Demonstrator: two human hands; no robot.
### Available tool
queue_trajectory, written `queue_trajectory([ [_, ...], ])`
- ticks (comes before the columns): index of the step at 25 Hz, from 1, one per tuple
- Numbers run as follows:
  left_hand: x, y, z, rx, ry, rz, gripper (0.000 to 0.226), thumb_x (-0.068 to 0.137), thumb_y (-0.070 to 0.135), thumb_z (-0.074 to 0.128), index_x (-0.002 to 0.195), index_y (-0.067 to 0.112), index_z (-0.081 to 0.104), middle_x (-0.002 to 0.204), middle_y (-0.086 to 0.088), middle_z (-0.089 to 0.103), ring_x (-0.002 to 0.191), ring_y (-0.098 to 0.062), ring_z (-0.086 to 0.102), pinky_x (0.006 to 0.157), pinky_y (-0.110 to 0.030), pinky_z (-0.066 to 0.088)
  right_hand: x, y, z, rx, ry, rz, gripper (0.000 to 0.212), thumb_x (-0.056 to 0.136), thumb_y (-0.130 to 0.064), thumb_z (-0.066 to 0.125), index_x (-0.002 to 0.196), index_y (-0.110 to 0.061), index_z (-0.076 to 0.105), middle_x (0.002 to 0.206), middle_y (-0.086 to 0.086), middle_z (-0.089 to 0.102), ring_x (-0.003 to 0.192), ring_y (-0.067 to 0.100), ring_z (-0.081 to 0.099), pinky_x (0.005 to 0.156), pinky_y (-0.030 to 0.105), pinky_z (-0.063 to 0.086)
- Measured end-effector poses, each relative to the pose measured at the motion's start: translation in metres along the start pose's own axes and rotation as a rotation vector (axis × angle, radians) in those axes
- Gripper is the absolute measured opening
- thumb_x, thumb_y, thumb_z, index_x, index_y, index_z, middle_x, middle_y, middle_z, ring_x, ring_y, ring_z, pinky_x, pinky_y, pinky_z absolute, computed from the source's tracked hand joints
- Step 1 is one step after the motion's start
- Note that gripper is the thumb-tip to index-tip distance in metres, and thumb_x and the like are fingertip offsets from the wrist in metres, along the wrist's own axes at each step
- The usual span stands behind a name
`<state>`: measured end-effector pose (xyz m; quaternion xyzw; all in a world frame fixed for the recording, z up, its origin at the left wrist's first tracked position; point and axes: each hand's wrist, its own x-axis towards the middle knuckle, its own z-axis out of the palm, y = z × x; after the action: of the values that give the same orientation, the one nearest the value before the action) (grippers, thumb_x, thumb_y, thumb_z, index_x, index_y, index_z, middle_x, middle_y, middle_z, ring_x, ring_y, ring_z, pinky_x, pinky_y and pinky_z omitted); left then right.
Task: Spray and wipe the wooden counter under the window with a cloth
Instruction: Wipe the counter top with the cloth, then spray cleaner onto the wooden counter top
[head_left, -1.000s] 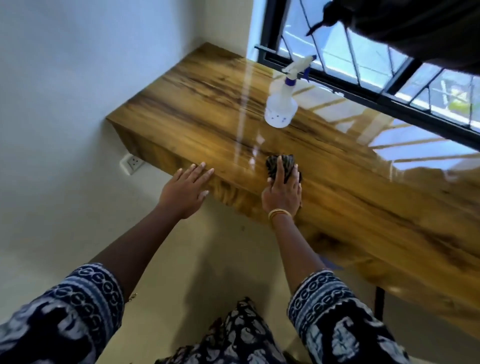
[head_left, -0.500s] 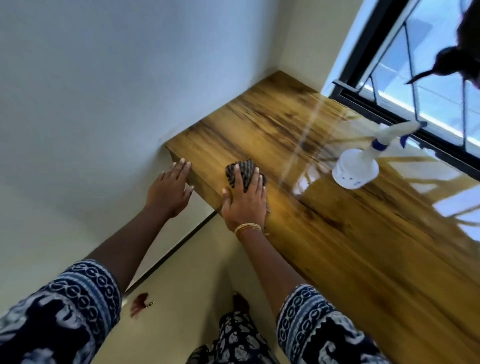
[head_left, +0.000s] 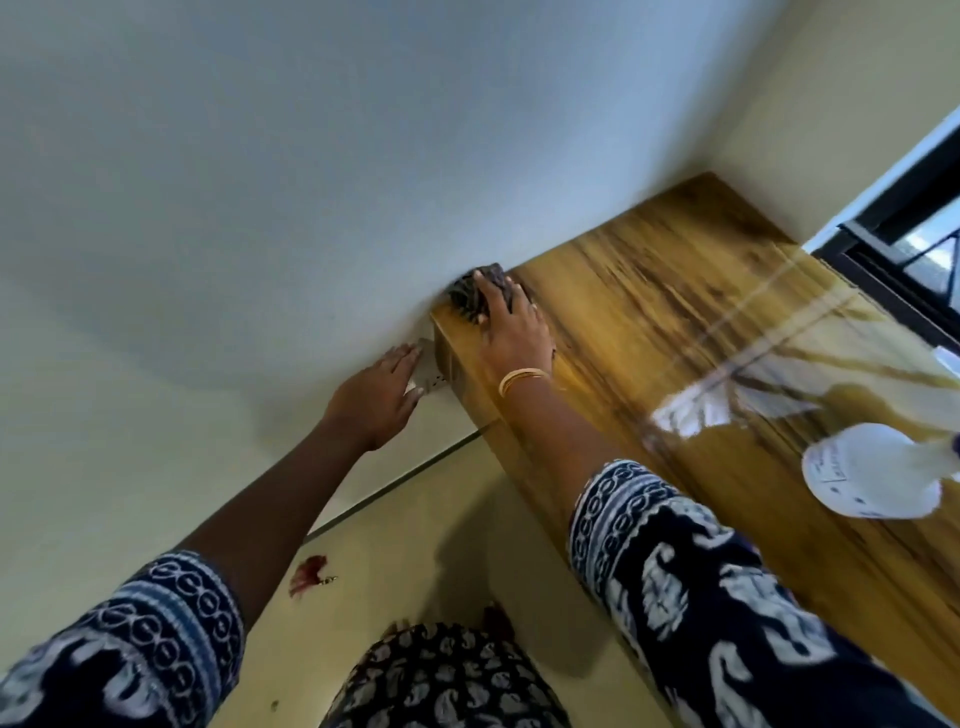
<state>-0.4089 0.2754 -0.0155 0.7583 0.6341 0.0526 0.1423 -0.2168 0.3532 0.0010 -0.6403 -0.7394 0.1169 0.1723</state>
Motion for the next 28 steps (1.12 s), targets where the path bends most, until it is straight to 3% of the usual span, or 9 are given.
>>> queue_trajectory([
  [8,-0.006,-0.046,0.023,-0.224,-0.151,-0.056,0.05,0.1,0.034,0.042,0.144,0.012,0.039,0.143,-0.015,0.048,0.127,-0.034,0.049,0.1,-0.044,0.043,-0.031,-0.045,0.017,0.146,0.022,-0.128,0.055,0.093,-0.014,0.049,0.141,-0.037,0.042,0.145,0.007,0.047,0.128,0.032,0.048,0.102,0.046,0.046],
  [12,-0.006,-0.049,0.016,-0.42,-0.139,-0.097,0.036,0.1,0.022,0.045,0.131,0.008,0.055,0.129,-0.019,0.059,0.12,-0.034,0.054,0.097,-0.036,0.043,-0.055,-0.047,0.008,0.341,-0.034,-0.118,0.056,0.087,0.001,0.054,0.132,-0.031,0.057,0.136,0.002,0.057,0.122,0.024,0.054,0.099,0.041,0.049],
  [15,-0.002,-0.032,-0.004,-0.575,-0.051,-0.071,0.029,0.098,0.011,0.046,0.121,0.006,0.063,0.124,-0.015,0.063,0.117,-0.029,0.057,0.092,-0.026,0.04,-0.087,-0.046,-0.005,0.724,0.013,0.013,0.049,0.084,0.01,0.055,0.128,-0.012,0.062,0.127,0.009,0.063,0.118,0.022,0.057,0.1,0.037,0.049],
  [17,0.0,-0.011,-0.018,-0.637,-0.027,0.01,0.028,0.097,0.008,0.045,0.114,0.007,0.067,0.114,-0.012,0.068,0.107,-0.024,0.062,0.09,-0.024,0.044,-0.112,-0.038,-0.026,1.146,0.072,0.31,0.039,0.091,0.005,0.051,0.125,-0.011,0.06,0.116,0.012,0.065,0.101,0.024,0.064,0.082,0.034,0.057],
  [19,0.003,0.01,-0.031,-0.699,-0.027,0.072,0.027,0.096,0.007,0.044,0.106,0.011,0.069,0.099,-0.008,0.07,0.093,-0.02,0.066,0.087,-0.032,0.053,-0.134,-0.027,-0.048,1.675,0.085,0.636,0.033,0.099,-0.006,0.04,0.129,-0.01,0.053,0.103,0.017,0.063,0.066,0.021,0.066,0.053,0.029,0.054],
  [21,0.007,0.041,-0.039,-0.71,-0.048,0.141,0.027,0.095,0.009,0.044,0.102,0.016,0.069,0.088,-0.003,0.07,0.084,-0.02,0.067,0.08,-0.039,0.057,-0.158,-0.009,-0.068,1.978,0.155,0.757,0.041,0.102,-0.02,0.036,0.138,-0.003,0.045,0.093,0.019,0.064,0.051,0.021,0.062,0.045,0.026,0.051],
  [24,0.013,0.105,-0.048,-0.668,-0.091,0.251,0.028,0.095,0.008,0.043,0.103,0.016,0.069,0.084,0.001,0.07,0.078,-0.024,0.068,0.073,-0.043,0.057,-0.186,0.025,-0.098,2.189,0.316,0.648,0.049,0.092,-0.036,0.045,0.123,0.0,0.061,0.098,0.02,0.069,0.071,0.031,0.07,0.059,0.038,0.06],
  [26,0.014,0.154,-0.049,-0.652,-0.124,0.343,0.028,0.095,0.008,0.043,0.105,0.012,0.069,0.084,0.0,0.07,0.079,-0.022,0.068,0.075,-0.043,0.057,-0.202,0.053,-0.12,2.204,0.44,0.532,0.047,0.089,-0.04,0.047,0.108,-0.005,0.072,0.108,0.017,0.07,0.087,0.034,0.07,0.075,0.045,0.058],
  [28,0.018,0.2,-0.044,-0.663,-0.152,0.401,0.028,0.094,0.008,0.044,0.105,0.01,0.069,0.084,-0.004,0.072,0.078,-0.023,0.069,0.075,-0.043,0.057,-0.216,0.076,-0.139,2.211,0.526,0.454,0.046,0.094,-0.041,0.044,0.11,-0.009,0.073,0.114,0.015,0.068,0.096,0.033,0.068,0.085,0.048,0.054],
])
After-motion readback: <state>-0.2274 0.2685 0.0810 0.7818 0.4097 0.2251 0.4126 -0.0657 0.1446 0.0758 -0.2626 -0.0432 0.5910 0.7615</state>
